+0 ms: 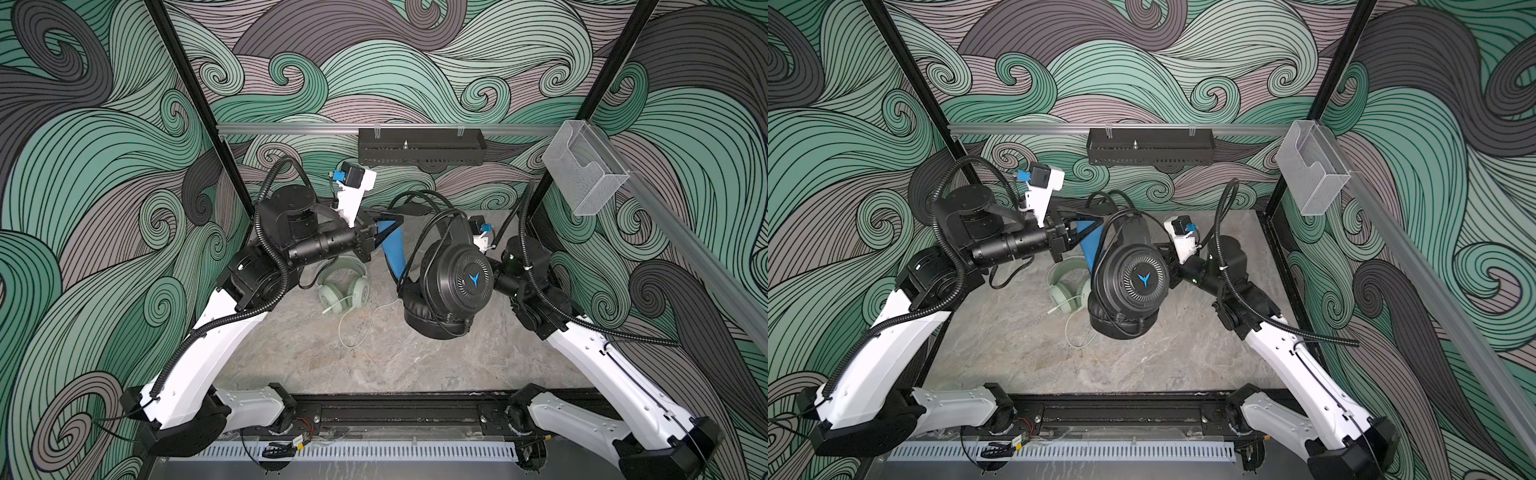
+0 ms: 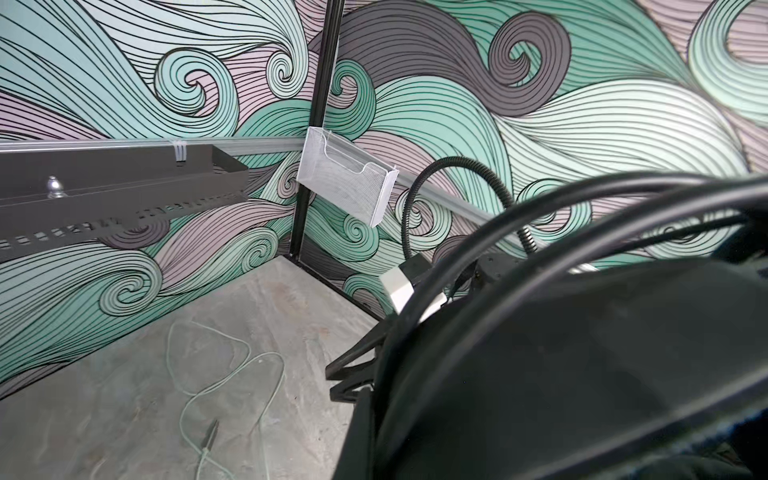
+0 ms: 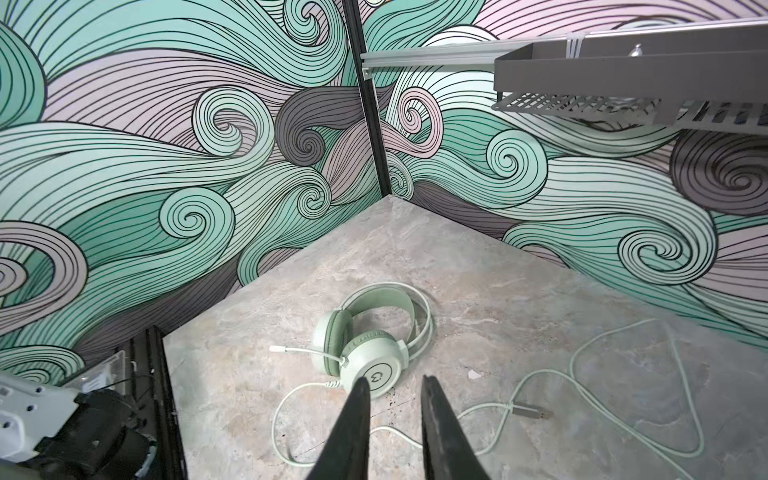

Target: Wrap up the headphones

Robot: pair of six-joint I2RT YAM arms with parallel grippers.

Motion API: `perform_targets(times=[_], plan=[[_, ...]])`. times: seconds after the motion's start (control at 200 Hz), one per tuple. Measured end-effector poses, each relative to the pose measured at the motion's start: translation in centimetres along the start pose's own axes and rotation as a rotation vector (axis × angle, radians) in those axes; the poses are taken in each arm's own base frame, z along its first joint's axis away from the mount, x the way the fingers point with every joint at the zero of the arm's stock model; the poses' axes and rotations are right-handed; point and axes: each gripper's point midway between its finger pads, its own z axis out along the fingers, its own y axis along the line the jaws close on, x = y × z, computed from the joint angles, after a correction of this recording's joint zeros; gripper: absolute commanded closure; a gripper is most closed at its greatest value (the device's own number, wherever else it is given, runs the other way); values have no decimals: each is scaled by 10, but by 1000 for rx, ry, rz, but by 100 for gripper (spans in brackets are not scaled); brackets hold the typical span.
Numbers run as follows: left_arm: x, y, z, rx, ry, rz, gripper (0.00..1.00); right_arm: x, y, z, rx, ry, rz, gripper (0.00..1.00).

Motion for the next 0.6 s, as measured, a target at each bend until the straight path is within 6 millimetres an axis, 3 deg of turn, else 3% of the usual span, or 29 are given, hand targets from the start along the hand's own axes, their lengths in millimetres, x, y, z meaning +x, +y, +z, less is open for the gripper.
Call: perform_targets(times=[0.07,0.225,0.455,0.6], plan=[[-6,-5,1,29,-21,-21,100,0,-2,0,1,0,13,95],[-9,-7,1,39,-34,-49,100,-1,-5,1,3,-4,20,95],[-27,-4,-1,19,-107,-82,100,5,-7,2,6,3,42,73],[-38,-2,-2,4,-158,-99,100,20,-9,5,7,25,75,71]])
